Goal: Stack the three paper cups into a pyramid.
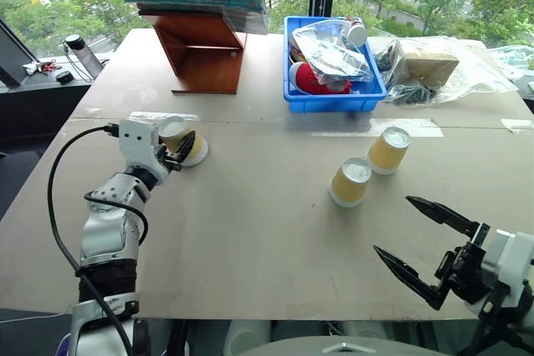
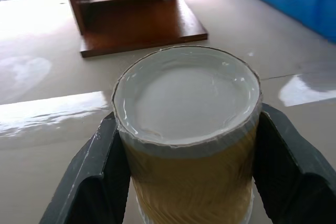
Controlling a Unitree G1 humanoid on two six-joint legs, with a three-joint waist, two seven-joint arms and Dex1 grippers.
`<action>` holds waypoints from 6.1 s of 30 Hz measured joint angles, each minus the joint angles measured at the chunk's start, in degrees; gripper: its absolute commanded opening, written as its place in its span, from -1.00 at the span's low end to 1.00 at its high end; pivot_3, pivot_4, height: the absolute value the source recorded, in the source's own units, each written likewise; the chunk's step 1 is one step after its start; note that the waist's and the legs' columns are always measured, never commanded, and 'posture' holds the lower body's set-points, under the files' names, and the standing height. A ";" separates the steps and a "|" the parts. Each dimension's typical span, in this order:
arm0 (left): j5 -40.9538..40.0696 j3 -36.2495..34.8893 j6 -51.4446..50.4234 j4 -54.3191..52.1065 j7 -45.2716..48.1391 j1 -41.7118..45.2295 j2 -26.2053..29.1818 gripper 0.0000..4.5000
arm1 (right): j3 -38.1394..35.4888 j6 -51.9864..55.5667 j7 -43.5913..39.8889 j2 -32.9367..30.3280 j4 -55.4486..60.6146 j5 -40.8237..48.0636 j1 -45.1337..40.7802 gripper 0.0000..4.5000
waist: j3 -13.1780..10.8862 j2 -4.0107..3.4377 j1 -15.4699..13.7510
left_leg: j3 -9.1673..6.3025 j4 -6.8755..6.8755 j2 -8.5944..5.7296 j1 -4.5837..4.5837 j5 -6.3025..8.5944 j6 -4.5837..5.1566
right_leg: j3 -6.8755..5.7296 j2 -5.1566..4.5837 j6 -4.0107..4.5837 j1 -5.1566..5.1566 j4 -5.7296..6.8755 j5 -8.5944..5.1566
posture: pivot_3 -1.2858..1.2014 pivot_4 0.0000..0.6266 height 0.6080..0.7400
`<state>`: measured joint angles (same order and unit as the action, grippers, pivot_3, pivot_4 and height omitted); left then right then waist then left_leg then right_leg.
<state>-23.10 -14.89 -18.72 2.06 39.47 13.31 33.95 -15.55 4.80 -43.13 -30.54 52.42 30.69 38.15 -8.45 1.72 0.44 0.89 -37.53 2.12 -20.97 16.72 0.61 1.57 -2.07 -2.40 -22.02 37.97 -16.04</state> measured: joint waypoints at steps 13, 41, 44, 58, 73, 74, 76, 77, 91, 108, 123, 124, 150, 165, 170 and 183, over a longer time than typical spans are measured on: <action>-4.51 20.03 -3.95 -6.98 29.25 4.14 4.37 0.20 | 0.04 -1.15 2.26 2.93 3.88 -2.68 9.14 1.00 | -0.06 -0.18 -0.13 | 0.00 -0.06 -0.02 0.14 0.01 0.02 | 0.07 0.15 0.00 0.17 -0.02 -0.02 | 0.03 -0.52 1.00; 4.78 23.96 17.95 2.64 31.55 4.41 0.11 0.98 | 3.37 0.05 9.78 2.77 5.22 -7.42 6.91 1.00 | -0.09 -0.23 -0.75 | -0.11 -0.49 0.05 0.02 0.02 0.04 | 0.00 0.25 -0.01 0.26 0.01 -0.03 | 0.03 -0.52 1.00; -0.02 19.83 12.24 -3.10 31.89 0.86 3.89 0.98 | 3.44 4.95 13.20 2.22 5.24 -7.70 2.19 1.00 | -0.15 -0.30 -0.29 | -0.12 -0.50 0.10 -0.04 0.02 0.04 | -0.01 0.21 0.00 0.21 0.01 -0.03 | 0.03 -0.52 1.00; -17.55 0.63 2.87 -14.47 42.97 -14.04 15.19 0.98 | 9.53 29.55 20.46 0.02 -5.28 -5.17 -22.52 1.00 | -0.29 -0.44 -0.01 | -0.18 -0.50 0.01 -0.11 0.02 0.04 | -0.10 0.15 0.01 0.18 -0.03 -0.04 | 0.03 -0.52 1.00; -17.96 -1.46 1.60 -17.64 42.47 -18.04 15.22 0.98 | 14.31 31.79 19.88 3.95 -16.34 -4.73 -36.40 1.00 | -0.31 -0.46 0.33 | -0.24 -0.54 0.03 -0.52 0.02 0.05 | -0.14 0.18 0.01 -0.21 0.01 -0.02 | 0.03 -0.52 1.00; -18.05 -1.51 1.52 -17.65 42.48 -18.04 15.24 0.98 | 14.63 31.95 19.89 4.08 -16.45 -4.73 -36.84 1.00 | -0.31 -0.46 0.31 | -0.25 -0.56 0.03 -0.64 0.02 0.05 | -0.14 0.18 0.01 -0.34 0.03 -0.02 | 0.03 -0.52 1.00; -18.25 -1.53 0.90 -17.65 42.52 -18.10 15.32 0.98 | 14.93 32.15 19.91 4.28 -16.90 -4.73 -37.44 1.00 | -0.31 -0.46 0.26 | -0.28 -0.63 0.02 -0.93 0.02 0.05 | -0.17 0.18 0.00 -0.59 0.07 0.00 | 0.03 -0.52 1.00; -18.54 -1.66 0.44 -17.65 42.50 -18.30 15.38 0.98 | 15.14 32.31 19.90 4.51 -17.47 -4.79 -37.76 1.00 | -0.31 -0.46 0.29 | -0.29 -0.66 0.02 -0.98 0.02 0.05 | -0.18 0.17 0.00 -0.62 0.07 0.00 | 0.03 -0.52 1.00; -20.54 -4.69 -1.73 -19.42 40.11 -17.87 15.37 1.00 | 17.50 30.10 17.71 6.70 -22.61 -5.70 -41.00 0.77 | -0.31 -0.47 0.35 | -0.29 -0.66 0.02 -0.98 0.02 0.05 | -0.19 0.18 0.00 -0.66 0.11 0.00 | 0.03 -0.52 1.00; -21.91 -5.34 -1.06 -16.48 41.45 -17.94 14.35 1.00 | 21.76 26.27 4.77 -2.24 -16.92 -5.74 -40.40 0.10 | -0.33 -0.50 0.34 | -0.39 -0.70 0.03 -0.97 0.02 0.05 | -0.29 0.20 0.00 -0.63 0.15 0.00 | 0.03 -0.52 1.00; -22.09 -5.61 -1.93 -12.62 49.07 -16.65 17.67 1.00 | 25.89 24.66 2.37 -0.75 -20.02 -7.58 -42.67 0.10 | -0.33 -0.50 0.32 | -0.40 -0.75 0.02 -0.99 0.02 0.05 | -0.32 0.19 0.01 -0.63 0.16 0.00 | 0.03 -0.52 1.00; -22.09 -5.62 -1.93 -12.60 49.15 -16.65 17.67 1.00 | 25.91 24.48 2.41 -0.58 -20.02 -7.75 -42.43 0.10 | -0.33 -0.50 0.32 | -0.40 -0.75 0.02 -0.99 0.02 0.05 | -0.32 0.19 0.01 -0.63 0.16 0.00 | 0.03 -0.52 1.00; -21.93 -5.78 -1.01 -12.59 49.50 -17.00 16.79 1.00 | 11.58 34.44 8.53 -2.33 -9.36 2.31 -44.59 0.99 | -0.33 -0.50 0.32 | -0.43 -0.76 0.02 -0.98 0.02 0.05 | -0.32 0.17 0.01 -0.62 0.22 0.00 | 0.03 -0.52 1.00; -22.09 -3.62 -1.91 -12.90 47.55 -10.45 14.11 1.00 | 4.10 36.26 22.22 -1.98 -26.19 -6.20 -50.39 0.99 | -0.34 -0.51 0.71 | -0.31 -0.76 0.00 -0.99 0.02 0.05 | -0.17 0.20 0.01 -0.70 0.29 0.01 | 0.03 -0.52 1.00; -22.10 -3.50 -2.13 -13.65 47.41 -11.39 13.87 1.00 | 4.13 36.29 22.30 0.51 -28.79 -5.45 -51.20 0.99 | -0.34 -0.52 0.50 | -0.33 -0.77 0.00 -1.00 0.02 0.05 | -0.19 0.19 0.01 -0.71 0.35 0.01 | 0.03 -0.52 1.00; -22.14 -3.73 -2.13 -15.07 46.31 -13.69 13.83 1.00 | 5.86 35.75 22.21 3.13 -33.88 -5.85 -53.12 0.99 | -0.35 -0.53 0.45 | -0.32 -0.77 0.00 -1.00 0.02 0.05 | -0.18 0.19 0.01 -0.73 0.36 0.01 | 0.03 -0.52 1.00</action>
<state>-45.25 -18.62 -20.85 -13.01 85.78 -0.39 47.79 -9.70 40.55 -20.92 -27.41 18.54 24.83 -14.98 -8.80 1.19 0.89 0.57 -38.30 2.12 -21.97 16.74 0.65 1.39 -1.88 -2.39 -22.74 38.33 -16.04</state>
